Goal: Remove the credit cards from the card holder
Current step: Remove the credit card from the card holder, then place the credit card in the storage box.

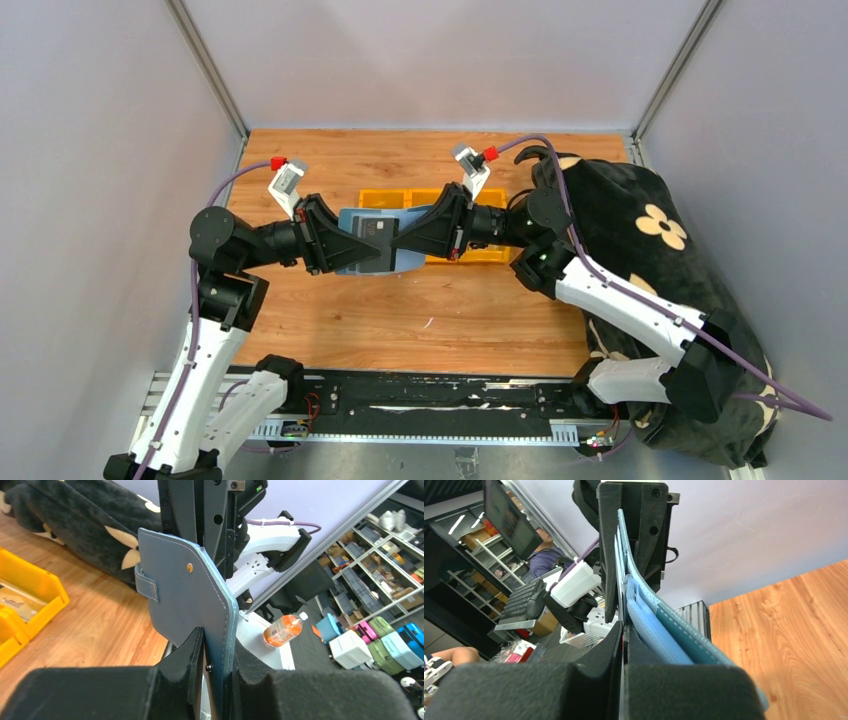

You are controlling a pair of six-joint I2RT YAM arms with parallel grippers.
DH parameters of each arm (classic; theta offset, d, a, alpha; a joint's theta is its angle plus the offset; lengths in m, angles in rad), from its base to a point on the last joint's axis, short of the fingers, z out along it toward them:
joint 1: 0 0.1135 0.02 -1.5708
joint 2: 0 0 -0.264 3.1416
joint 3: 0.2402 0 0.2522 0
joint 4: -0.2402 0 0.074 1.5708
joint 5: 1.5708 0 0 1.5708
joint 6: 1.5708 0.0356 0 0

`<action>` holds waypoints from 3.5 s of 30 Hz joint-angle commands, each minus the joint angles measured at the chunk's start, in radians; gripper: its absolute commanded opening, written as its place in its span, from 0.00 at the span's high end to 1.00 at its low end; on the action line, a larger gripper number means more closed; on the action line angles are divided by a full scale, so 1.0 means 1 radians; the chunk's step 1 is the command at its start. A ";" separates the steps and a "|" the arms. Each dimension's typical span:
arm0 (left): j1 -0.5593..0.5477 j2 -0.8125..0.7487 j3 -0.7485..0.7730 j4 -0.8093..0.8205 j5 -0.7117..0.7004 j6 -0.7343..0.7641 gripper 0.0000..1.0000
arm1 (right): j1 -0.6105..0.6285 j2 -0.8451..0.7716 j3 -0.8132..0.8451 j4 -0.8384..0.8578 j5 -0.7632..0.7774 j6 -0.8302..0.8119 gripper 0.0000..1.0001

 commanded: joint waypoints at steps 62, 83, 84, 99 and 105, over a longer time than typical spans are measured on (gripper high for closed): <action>-0.008 -0.010 0.096 -0.058 -0.007 0.103 0.94 | -0.123 -0.152 -0.150 0.056 -0.064 0.046 1.00; -0.004 -0.008 0.258 -0.577 -0.082 0.645 0.97 | -0.346 0.187 0.067 -0.637 0.146 -0.370 1.00; -0.004 -0.009 0.260 -0.577 -0.082 0.644 0.97 | -0.336 0.233 0.099 -0.668 0.166 -0.392 1.00; -0.004 -0.038 0.233 -0.545 -0.064 0.596 0.98 | -0.276 0.685 0.392 -0.850 0.365 -0.456 1.00; -0.004 -0.042 0.234 -0.549 -0.062 0.598 0.99 | -0.276 0.715 0.445 -0.892 0.412 -0.458 0.90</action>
